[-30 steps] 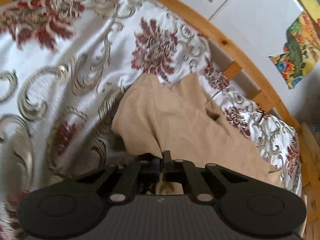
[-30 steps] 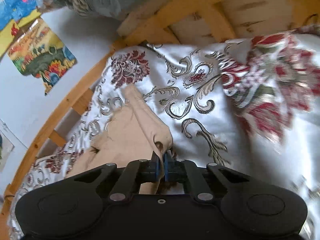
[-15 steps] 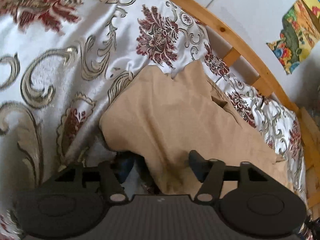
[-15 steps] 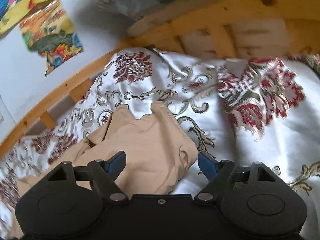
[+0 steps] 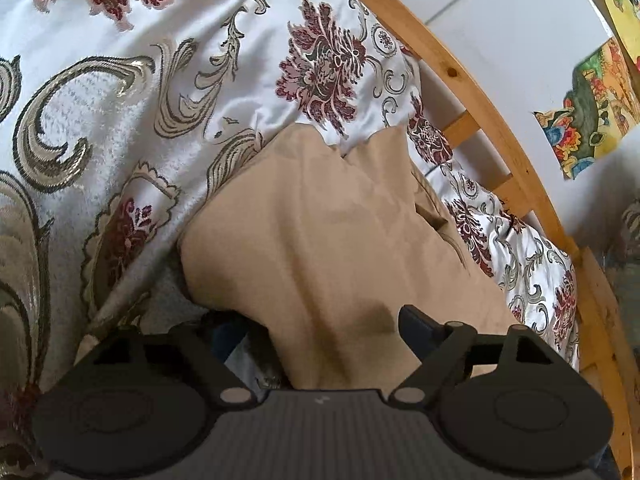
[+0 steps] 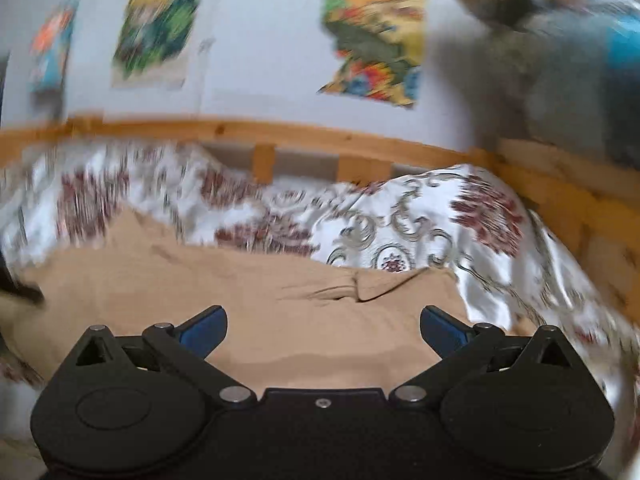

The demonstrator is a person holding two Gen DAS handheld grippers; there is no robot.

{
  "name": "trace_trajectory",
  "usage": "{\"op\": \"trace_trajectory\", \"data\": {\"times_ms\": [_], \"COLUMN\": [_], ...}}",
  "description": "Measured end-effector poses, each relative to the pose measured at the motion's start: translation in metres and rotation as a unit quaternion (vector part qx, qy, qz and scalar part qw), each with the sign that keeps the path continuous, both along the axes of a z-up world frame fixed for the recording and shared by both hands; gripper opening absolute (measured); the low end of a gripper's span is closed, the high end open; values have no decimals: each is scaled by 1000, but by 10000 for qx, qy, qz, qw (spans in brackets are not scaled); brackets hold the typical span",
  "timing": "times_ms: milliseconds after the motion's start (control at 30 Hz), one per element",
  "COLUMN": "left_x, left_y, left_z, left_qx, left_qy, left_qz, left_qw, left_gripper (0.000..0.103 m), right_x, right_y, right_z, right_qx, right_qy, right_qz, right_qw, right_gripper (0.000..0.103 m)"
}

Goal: Fold large clothes

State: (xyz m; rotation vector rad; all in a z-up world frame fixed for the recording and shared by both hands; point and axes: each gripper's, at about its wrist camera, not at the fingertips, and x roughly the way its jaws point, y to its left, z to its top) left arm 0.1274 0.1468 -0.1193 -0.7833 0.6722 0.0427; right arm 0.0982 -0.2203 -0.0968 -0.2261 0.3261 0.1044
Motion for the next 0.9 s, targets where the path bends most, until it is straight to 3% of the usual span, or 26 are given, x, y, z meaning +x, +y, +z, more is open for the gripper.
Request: {"op": "trace_trajectory", "data": {"times_ms": [133,200,300,400,467,533,567,600,700,800,900], "left_x": [-1,-1,1,3,3,2,1,0,-3,-4,0], "left_y": [-2,-3,-5,-13,-25,-38,-43,-48,-63,-95,-134], "left_z": [-2,-2,-2,2,6,14,18,24,50,91,132], "left_qx": [115,164,246,514,804,1167,1346,1613,2127,2844,3281], "left_qy": [-33,-40,-23,-30,-131,-216,-228,-192,-426,-1010,-1458], "left_qz": [-81,-104,-58,132,5,-31,-12,52,-141,-718,-1464], "left_qw": [9999,9998,9997,9986,9967,9929,9906,9867,9761,9507,9218], "left_gripper": [86,86,85,73,42,32,18,7,4,3,3], "right_x": [18,12,17,19,18,18,18,17,19,22,25], "right_y": [18,19,18,18,18,18,18,18,16,11,0], "right_z": [-36,-55,-59,-61,-60,-60,-59,-59,-60,-58,-52], "right_qx": [-498,-423,-333,-245,-234,-235,-230,-219,-145,29,449], "right_qy": [257,133,211,229,240,245,242,246,300,385,476], "right_qz": [114,180,217,241,248,244,242,244,235,200,276], "right_qw": [9984,9989,9990,9991,9991,9991,9991,9992,9992,9991,9975], "right_gripper": [102,102,102,102,102,102,102,102,102,102,101]}}
